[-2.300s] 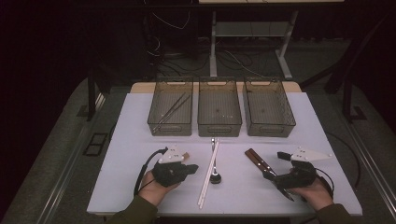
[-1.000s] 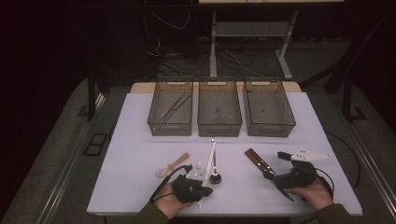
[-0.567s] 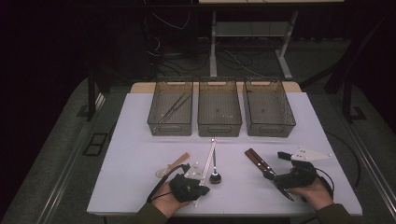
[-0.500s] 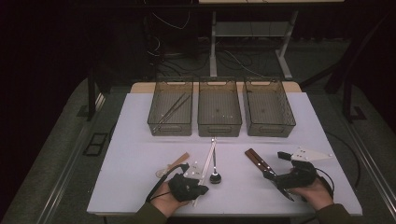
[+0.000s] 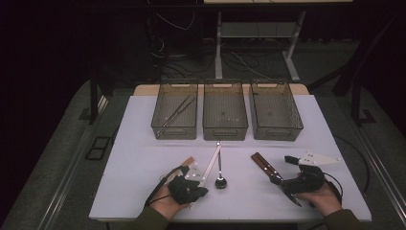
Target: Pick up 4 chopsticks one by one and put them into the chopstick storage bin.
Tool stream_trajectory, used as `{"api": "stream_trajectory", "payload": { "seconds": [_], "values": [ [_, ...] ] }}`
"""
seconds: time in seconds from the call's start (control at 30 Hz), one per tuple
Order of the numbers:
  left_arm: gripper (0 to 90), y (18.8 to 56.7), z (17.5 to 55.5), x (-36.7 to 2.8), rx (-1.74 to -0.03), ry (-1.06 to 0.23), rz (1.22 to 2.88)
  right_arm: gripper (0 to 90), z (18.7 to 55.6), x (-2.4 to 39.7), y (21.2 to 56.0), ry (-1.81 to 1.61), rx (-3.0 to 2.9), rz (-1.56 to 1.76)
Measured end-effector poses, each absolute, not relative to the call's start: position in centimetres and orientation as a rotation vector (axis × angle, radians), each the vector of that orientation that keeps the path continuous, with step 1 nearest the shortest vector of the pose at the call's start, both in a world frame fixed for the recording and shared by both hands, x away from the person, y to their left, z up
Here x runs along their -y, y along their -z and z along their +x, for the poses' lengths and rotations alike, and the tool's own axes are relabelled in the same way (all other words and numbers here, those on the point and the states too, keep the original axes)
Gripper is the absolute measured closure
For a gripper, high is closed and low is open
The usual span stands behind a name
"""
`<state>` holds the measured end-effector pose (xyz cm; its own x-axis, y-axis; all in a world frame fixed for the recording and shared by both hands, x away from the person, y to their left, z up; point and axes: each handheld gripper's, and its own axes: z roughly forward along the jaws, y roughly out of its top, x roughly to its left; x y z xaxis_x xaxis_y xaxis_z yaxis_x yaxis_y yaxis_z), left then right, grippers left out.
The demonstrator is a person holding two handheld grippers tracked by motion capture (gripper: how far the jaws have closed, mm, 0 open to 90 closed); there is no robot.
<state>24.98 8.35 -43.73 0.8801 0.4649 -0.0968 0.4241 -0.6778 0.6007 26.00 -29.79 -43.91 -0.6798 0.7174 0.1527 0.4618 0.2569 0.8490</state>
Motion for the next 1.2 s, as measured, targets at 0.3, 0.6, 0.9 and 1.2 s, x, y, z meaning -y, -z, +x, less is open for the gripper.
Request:
{"api": "stream_trajectory", "payload": {
  "seconds": [0.3, 0.6, 0.9, 1.2],
  "values": [
    [89.3, 43.7, 25.3, -8.9, -0.669, -0.119, 2.409, 2.1, 26.0, 29.8, 43.9, -1.388, -2.266, 1.093],
    [89.3, 43.6, 25.7, -9.8, -0.712, -0.161, 2.411, 2.1, 26.0, 29.8, 43.9, -1.390, -2.267, 1.091],
    [89.4, 43.5, 26.1, -10.5, -0.747, -0.215, 2.417, 2.1, 26.0, 29.8, 43.9, -1.389, -2.268, 1.091],
    [89.4, 43.4, 26.4, -11.2, -0.774, -0.264, 2.427, 2.1, 26.0, 29.8, 43.9, -1.390, -2.268, 1.091]
  ]
}}
